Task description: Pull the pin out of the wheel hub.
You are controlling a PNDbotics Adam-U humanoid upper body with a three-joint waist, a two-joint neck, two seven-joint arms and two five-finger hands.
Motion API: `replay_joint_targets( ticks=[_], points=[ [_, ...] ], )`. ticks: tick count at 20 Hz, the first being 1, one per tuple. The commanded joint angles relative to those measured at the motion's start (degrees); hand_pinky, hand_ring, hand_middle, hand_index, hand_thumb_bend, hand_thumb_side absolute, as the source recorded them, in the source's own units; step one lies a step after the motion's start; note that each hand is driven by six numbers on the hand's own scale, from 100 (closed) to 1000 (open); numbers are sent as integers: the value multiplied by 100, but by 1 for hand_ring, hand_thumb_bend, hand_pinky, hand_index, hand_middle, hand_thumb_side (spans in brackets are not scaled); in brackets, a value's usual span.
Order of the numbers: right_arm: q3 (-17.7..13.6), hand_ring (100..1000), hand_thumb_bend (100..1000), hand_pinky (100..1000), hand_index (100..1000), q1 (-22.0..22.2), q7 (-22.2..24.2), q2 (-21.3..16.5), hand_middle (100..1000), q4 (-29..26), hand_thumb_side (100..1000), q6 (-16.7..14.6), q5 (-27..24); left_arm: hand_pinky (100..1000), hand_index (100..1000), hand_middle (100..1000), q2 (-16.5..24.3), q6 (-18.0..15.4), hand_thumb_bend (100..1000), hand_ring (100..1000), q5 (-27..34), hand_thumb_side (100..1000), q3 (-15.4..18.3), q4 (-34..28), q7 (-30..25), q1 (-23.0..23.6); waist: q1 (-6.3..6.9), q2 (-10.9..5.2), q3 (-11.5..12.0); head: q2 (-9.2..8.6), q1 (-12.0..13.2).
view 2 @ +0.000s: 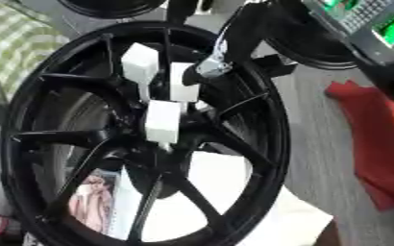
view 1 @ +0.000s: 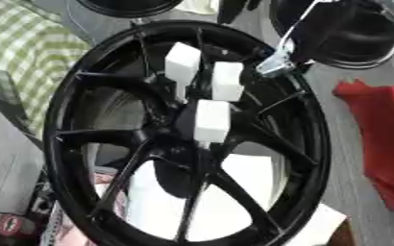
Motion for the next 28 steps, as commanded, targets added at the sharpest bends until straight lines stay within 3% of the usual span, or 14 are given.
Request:
replay_joint_targets(
  ticks=[1, 7, 14, 21, 28],
  points=[
    [-36, 828, 620, 834, 786, -46, -85, -186, 709, -223, 364, 374, -326, 725, 797, 671, 129, 10, 100, 681, 16, 865, 22, -77, 3, -56, 33, -194, -9, 46, 25],
    [-153, 828, 635, 841, 804, 179, -467, -256, 711, -643, 357, 1162, -870, 725, 797, 671, 122, 16, 100, 680, 20, 866, 36, -76, 13, -48, 28, -208, -1, 1, 58],
    [-264, 831, 602, 844, 802, 503, -1190, -411, 711, -1242, 329, 1737, -765, 726, 797, 671, 99, 22, 100, 680, 21, 870, 33, -77, 5, -41, 30, -168, 5, -19, 105],
    [-355, 830, 578, 853, 803, 707, -1647, -411, 710, -1449, 302, 1853, -798, 726, 798, 671, 73, 21, 100, 680, 22, 872, 29, -79, -11, -47, 45, -118, 7, -5, 139],
    [-378, 836, 575, 862, 812, 871, -1658, -372, 718, -1258, 282, 1571, -1020, 727, 798, 671, 47, 20, 100, 680, 26, 873, 30, -83, -18, -65, 59, -81, 19, -6, 127]
  ],
)
